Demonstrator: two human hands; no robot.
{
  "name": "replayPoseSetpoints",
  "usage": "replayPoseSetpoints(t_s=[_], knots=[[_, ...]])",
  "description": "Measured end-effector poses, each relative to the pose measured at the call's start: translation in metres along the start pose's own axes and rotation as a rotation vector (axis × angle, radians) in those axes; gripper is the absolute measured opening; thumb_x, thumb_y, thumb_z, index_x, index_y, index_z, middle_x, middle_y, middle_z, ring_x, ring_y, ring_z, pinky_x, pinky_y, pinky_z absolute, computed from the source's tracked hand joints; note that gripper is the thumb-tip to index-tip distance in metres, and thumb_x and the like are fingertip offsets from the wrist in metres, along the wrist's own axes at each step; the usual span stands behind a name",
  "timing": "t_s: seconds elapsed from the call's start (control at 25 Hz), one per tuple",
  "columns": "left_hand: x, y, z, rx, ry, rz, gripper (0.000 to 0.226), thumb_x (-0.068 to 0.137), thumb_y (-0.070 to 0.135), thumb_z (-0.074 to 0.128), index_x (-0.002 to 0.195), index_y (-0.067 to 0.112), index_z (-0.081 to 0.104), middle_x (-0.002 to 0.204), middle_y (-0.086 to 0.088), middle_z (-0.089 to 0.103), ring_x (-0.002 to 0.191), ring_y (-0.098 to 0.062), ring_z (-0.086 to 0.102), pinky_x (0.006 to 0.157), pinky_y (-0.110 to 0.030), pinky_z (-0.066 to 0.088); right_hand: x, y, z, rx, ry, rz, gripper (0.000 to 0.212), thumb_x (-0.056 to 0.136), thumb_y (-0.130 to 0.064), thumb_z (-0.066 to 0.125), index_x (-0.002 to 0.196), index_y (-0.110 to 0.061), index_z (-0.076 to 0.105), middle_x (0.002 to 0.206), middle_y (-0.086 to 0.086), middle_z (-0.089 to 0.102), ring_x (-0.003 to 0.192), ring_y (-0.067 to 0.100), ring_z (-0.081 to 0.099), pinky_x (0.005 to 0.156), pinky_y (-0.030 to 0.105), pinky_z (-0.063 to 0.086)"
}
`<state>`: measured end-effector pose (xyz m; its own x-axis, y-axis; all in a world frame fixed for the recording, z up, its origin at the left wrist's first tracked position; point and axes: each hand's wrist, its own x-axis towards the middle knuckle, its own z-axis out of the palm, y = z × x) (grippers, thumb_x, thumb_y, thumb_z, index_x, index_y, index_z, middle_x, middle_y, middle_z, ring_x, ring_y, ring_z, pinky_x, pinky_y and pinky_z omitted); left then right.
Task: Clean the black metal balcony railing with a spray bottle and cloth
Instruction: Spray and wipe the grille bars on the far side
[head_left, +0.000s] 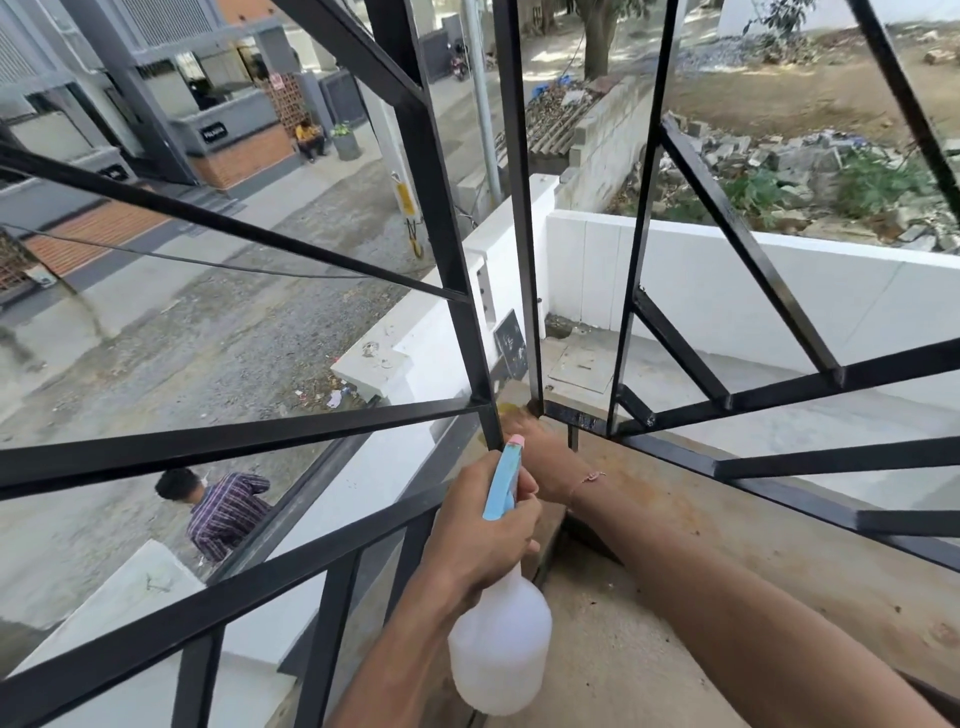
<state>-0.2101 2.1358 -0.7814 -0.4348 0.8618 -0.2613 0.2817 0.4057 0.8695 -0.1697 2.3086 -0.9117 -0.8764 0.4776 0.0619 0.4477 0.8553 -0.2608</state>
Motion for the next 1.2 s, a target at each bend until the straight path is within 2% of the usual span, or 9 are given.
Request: replayPoseSetpoints(t_s=[0.2,0.32,0.44,0.52,0.6,0.68,0.88,1.04,1.2], knots=[[-0.004,-0.004,-0.003,-0.007,-0.025,-0.012,0.018,0.094,0.012,0.066,0.108,0.024,0.063,0.099,-0.002,0.061,0.085,-0.018,0.064,0.077,-0.037,0.065,-0.038,0.007,0.008,0.067,0.057,-0.044,0.068,0.096,0.005,0.05,0.157,-0.015,0.026,0.165,-0.001,0.018,0.153,0.018,0.016,0.12,0.032,0.026],[-0.003,-0.003,-0.003,-0.009,-0.027,0.002,0.014,0.093,0.009,0.064,0.103,0.019,0.064,0.102,-0.001,0.064,0.086,-0.017,0.066,0.077,-0.039,0.065,-0.02,0.012,-0.001,-0.079,0.078,0.072,0.071,0.097,0.003,0.046,0.158,-0.012,0.014,0.166,0.006,0.015,0.151,0.025,0.02,0.104,0.041,0.051],[0.001,-0.003,-0.001,0.01,-0.012,-0.01,0.009,0.092,0.01,0.067,0.097,0.017,0.064,0.105,0.002,0.066,0.088,-0.018,0.069,0.075,-0.04,0.066,-0.019,-0.004,0.022,-0.073,0.126,0.143,0.068,0.1,-0.006,0.048,0.159,-0.008,0.014,0.166,0.013,0.013,0.154,0.027,0.011,0.122,0.041,0.029],[0.003,-0.002,0.001,0.006,-0.017,-0.018,0.01,0.091,0.01,0.068,0.096,0.018,0.064,0.106,0.004,0.066,0.089,-0.018,0.07,0.074,-0.041,0.066,-0.042,-0.024,0.046,0.213,0.261,0.225,0.067,0.099,-0.014,0.058,0.157,-0.008,0.024,0.162,0.013,0.026,0.152,0.022,0.021,0.12,0.034,0.032],[0.005,0.0,0.002,0.011,-0.016,-0.02,0.01,0.089,0.01,0.068,0.093,0.018,0.064,0.109,0.004,0.066,0.093,-0.019,0.071,0.074,-0.043,0.066,-0.053,-0.034,0.053,0.692,0.483,0.505,0.045,0.096,-0.014,0.064,0.138,-0.012,0.046,0.12,0.005,0.062,0.117,0.017,0.059,0.084,0.015,0.052],[0.006,0.0,0.004,0.016,-0.025,-0.017,0.009,0.089,0.008,0.067,0.093,0.016,0.064,0.11,0.004,0.065,0.096,-0.019,0.07,0.074,-0.043,0.066,-0.04,-0.029,0.054,0.906,0.566,0.775,0.025,0.096,-0.007,0.059,0.119,-0.015,0.051,0.086,-0.003,0.06,0.082,0.019,0.062,0.058,0.015,0.046],[0.003,-0.004,0.002,0.028,-0.019,-0.004,0.01,0.09,0.011,0.069,0.093,0.019,0.063,0.104,0.0,0.065,0.088,-0.02,0.068,0.074,-0.042,0.066,-0.016,-0.03,0.055,1.353,0.335,0.537,0.044,0.088,-0.054,0.06,0.121,-0.028,0.045,0.091,0.0,0.058,0.084,0.017,0.061,0.082,0.037,0.055],[0.001,-0.001,0.0,0.005,-0.036,-0.005,0.012,0.091,0.008,0.066,0.099,0.017,0.065,0.1,-0.003,0.064,0.083,-0.017,0.065,0.074,-0.038,0.066,-0.022,-0.008,0.078,0.988,0.098,0.487,0.097,0.094,-0.029,0.06,0.157,-0.029,-0.015,0.129,0.021,0.059,0.1,0.026,0.065,0.094,0.046,0.056],[-0.002,0.001,0.0,0.003,-0.029,-0.016,0.009,0.091,0.006,0.066,0.094,0.014,0.065,0.1,-0.003,0.065,0.091,-0.018,0.068,0.075,-0.039,0.066,-0.02,-0.005,0.07,0.729,0.209,0.591,0.051,0.095,-0.013,0.062,0.139,-0.02,0.038,0.104,0.0,0.066,0.093,0.02,0.066,0.079,0.033,0.057]])
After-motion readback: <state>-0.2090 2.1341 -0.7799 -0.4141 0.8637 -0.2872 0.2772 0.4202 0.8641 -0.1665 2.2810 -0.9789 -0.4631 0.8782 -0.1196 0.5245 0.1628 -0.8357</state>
